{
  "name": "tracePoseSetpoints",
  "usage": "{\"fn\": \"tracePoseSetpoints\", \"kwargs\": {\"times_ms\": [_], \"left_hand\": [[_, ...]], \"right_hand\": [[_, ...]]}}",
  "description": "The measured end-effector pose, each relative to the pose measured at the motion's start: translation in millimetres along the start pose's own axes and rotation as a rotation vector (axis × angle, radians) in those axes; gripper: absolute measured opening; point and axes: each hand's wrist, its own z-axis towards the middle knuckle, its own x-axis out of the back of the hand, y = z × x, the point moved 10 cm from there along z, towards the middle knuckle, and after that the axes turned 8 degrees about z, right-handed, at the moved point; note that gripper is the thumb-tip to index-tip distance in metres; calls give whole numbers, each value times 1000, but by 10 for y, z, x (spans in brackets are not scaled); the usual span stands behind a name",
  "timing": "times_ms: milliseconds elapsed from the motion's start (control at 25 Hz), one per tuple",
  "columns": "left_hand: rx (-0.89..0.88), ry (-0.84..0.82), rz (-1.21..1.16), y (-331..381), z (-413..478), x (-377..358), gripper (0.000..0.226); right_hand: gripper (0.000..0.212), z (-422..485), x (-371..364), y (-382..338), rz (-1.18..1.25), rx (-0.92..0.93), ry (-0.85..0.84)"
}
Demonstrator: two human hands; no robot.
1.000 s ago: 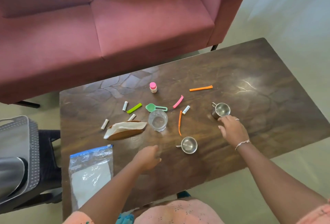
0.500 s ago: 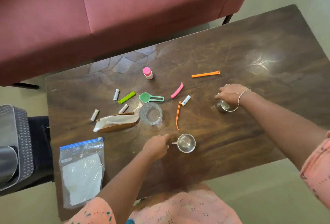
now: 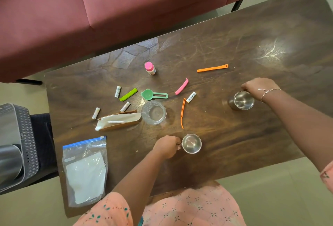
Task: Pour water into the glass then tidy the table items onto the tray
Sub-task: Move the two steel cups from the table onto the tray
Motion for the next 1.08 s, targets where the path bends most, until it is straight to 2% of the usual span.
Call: {"fn": "tracePoseSetpoints", "kwargs": {"times_ms": [120, 240, 360, 520, 600, 760, 960, 1080], "left_hand": [[5, 39, -86, -22, -66, -9, 20], [38, 62, -169, -115, -216, 0, 22], [84, 133, -319, -294, -468, 71, 19], [147, 218, -628, -567, -894, 100, 18], [158, 279, -791, -712, -1149, 122, 18], [169, 388, -1068, -1084, -1672, 93, 24], [175, 497, -1310, -1694, -2406, -139, 23], [170, 564, -1356, -2172, -2863, -334, 23]], "right_hand": [[14, -122, -116, 263, 206, -96, 32], [13, -275, -332, 279, 284, -88, -13], [13, -462, -427, 203, 382, -103, 31], [20, -905, -432, -63, 859, -222, 147], [24, -1188, -375, -443, 1110, -221, 190], [30, -1659, -275, -1409, 1484, -148, 126], [23, -2137, -21, -2479, 1627, -35, 106], [23, -2393, 64, -3116, 1637, 18, 81]]}}
